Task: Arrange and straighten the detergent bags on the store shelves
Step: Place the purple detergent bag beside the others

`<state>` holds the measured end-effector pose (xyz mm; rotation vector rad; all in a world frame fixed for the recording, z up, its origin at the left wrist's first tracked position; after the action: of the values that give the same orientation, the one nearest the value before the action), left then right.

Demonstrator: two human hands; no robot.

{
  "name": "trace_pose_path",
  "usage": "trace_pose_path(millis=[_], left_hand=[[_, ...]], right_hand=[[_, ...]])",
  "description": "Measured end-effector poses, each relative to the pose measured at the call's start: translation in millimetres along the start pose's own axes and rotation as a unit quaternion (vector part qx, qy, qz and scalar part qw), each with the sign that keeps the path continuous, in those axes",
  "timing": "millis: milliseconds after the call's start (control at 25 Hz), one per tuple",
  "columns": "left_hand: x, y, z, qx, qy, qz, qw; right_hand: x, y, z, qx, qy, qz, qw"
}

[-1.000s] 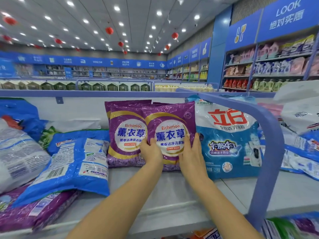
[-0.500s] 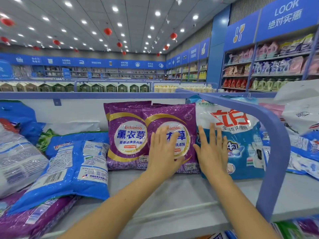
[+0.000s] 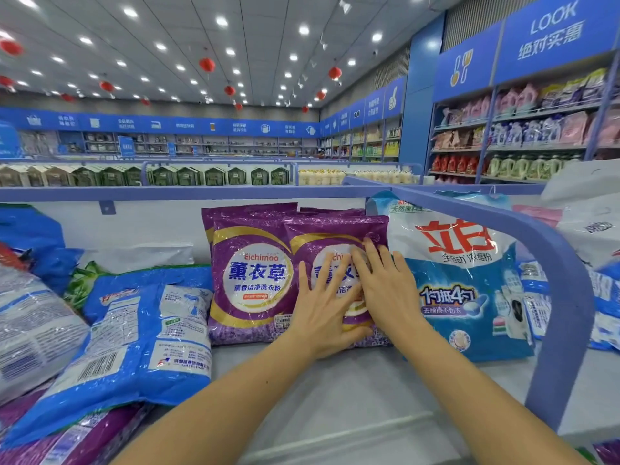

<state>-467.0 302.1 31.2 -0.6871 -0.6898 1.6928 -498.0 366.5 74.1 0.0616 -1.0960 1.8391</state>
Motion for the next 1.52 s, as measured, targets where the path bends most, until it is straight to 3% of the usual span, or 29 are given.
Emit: trace_pose_path(millis=[80, 240, 360, 520, 600, 680, 760, 800, 880, 1000, 1160, 1320, 1520], left_hand=[[3, 1, 2, -0.006, 0.004, -0.001, 1.000], [2, 6, 1, -0.015, 0.006, 0.017, 1.000], [4, 7, -1, -0.035, 0.020, 0.017, 0.999], [7, 8, -1, -0.056, 0.037, 0.020, 0.998], [6, 7, -2, -0.056, 0.033, 0.030, 0.997], [6, 6, -2, -0.058, 0.030, 0.037, 0.997], [1, -3, -4, -0.047, 0.024, 0.036, 0.998], [-5, -9, -6, -0.033, 0.020, 0.032, 0.999], [-18, -10, -11, -0.035, 0.028, 0.027, 0.999], [-28, 6, -19, -0.077, 0.045, 0.044, 0.995], [-17, 14, -9, -0.110, 0.066, 0.062, 0.990], [-22, -5, -16, -0.109, 0.055, 0.067, 0.990], [-92, -65, -48, -0.108, -0.091, 0.072, 0.987]], right_hand=[[3, -11, 12, -0.015, 0.004, -0.037, 0.999], [5, -1, 35, -0.137, -0.032, -0.075, 0.987], [13, 0, 45, -0.183, -0.066, -0.101, 0.976], [29, 8, 42, -0.231, -0.046, -0.086, 0.968], [26, 6, 40, -0.203, -0.067, -0.051, 0.976], [17, -17, 34, -0.075, -0.088, -0.012, 0.993], [20, -45, 14, 0.093, -0.038, 0.039, 0.994], [17, -47, 0, 0.133, -0.014, 0.079, 0.988], [-6, -30, -26, 0.111, -0.009, 0.123, 0.986], [-38, 2, -52, 0.033, -0.037, 0.103, 0.993], [-32, 18, -58, -0.036, 0.007, 0.118, 0.992], [-42, 2, -54, 0.010, -0.020, 0.090, 0.996], [-79, -53, -31, 0.105, -0.035, 0.188, 0.976]])
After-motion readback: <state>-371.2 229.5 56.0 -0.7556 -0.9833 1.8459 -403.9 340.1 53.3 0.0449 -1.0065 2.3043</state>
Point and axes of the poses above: each hand's wrist, its own z-axis towards the middle knuckle, its own y-axis out of the palm, x = y × z, the point moved 9 cm from there along z, towards the middle knuckle, and after that the axes turned 15 degrees about -y, right-handed, at the moved point
